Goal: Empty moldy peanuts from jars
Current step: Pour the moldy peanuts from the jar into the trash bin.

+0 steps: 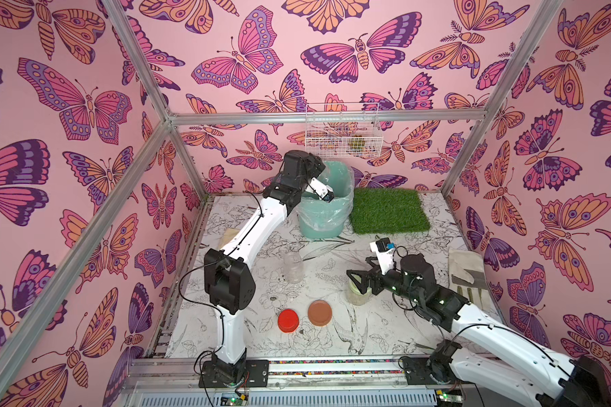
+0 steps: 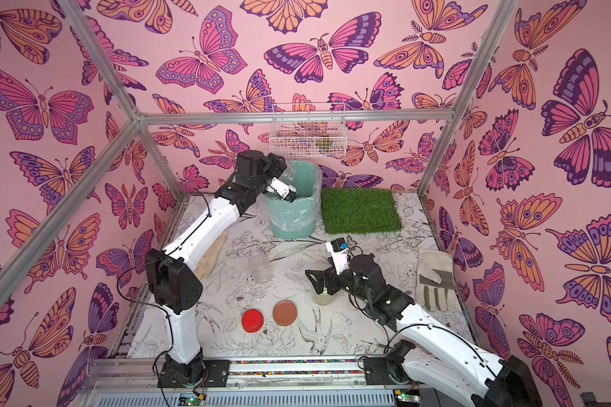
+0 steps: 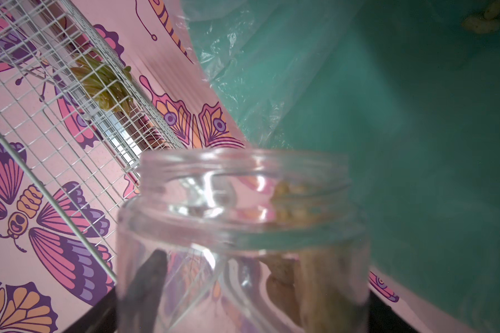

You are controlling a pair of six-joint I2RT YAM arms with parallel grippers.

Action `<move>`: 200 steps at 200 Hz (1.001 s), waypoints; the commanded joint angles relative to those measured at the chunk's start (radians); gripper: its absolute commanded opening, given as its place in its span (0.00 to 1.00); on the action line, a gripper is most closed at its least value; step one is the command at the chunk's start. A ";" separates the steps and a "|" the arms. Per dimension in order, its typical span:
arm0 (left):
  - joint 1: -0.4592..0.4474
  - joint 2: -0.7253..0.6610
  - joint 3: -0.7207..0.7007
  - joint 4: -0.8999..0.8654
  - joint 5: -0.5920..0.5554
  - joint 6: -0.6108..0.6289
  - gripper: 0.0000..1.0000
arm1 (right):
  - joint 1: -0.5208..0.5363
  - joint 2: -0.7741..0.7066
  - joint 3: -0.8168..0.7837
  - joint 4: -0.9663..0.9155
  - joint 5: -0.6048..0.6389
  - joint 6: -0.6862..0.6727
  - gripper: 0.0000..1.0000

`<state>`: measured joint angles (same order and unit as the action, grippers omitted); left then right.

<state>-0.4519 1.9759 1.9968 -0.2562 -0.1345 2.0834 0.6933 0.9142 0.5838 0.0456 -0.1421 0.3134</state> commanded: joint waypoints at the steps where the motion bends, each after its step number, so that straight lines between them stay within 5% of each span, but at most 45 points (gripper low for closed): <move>1: 0.005 -0.049 0.021 0.069 0.010 0.282 0.00 | -0.011 -0.003 0.000 0.025 0.013 -0.013 0.99; 29: 0.004 -0.058 0.001 0.092 0.030 0.175 0.00 | -0.011 0.000 0.004 0.033 0.010 -0.009 0.99; 104: -0.002 -0.167 -0.059 0.061 0.118 -0.883 0.00 | -0.011 -0.002 0.038 0.016 -0.008 0.013 0.99; 200: 0.066 -0.459 -0.666 0.728 0.167 -2.068 0.00 | -0.011 0.026 0.064 0.058 -0.040 0.050 0.99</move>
<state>-0.4160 1.5806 1.4532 0.1474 0.0307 0.4232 0.6933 0.9314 0.6106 0.0750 -0.1623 0.3408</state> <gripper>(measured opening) 0.872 0.991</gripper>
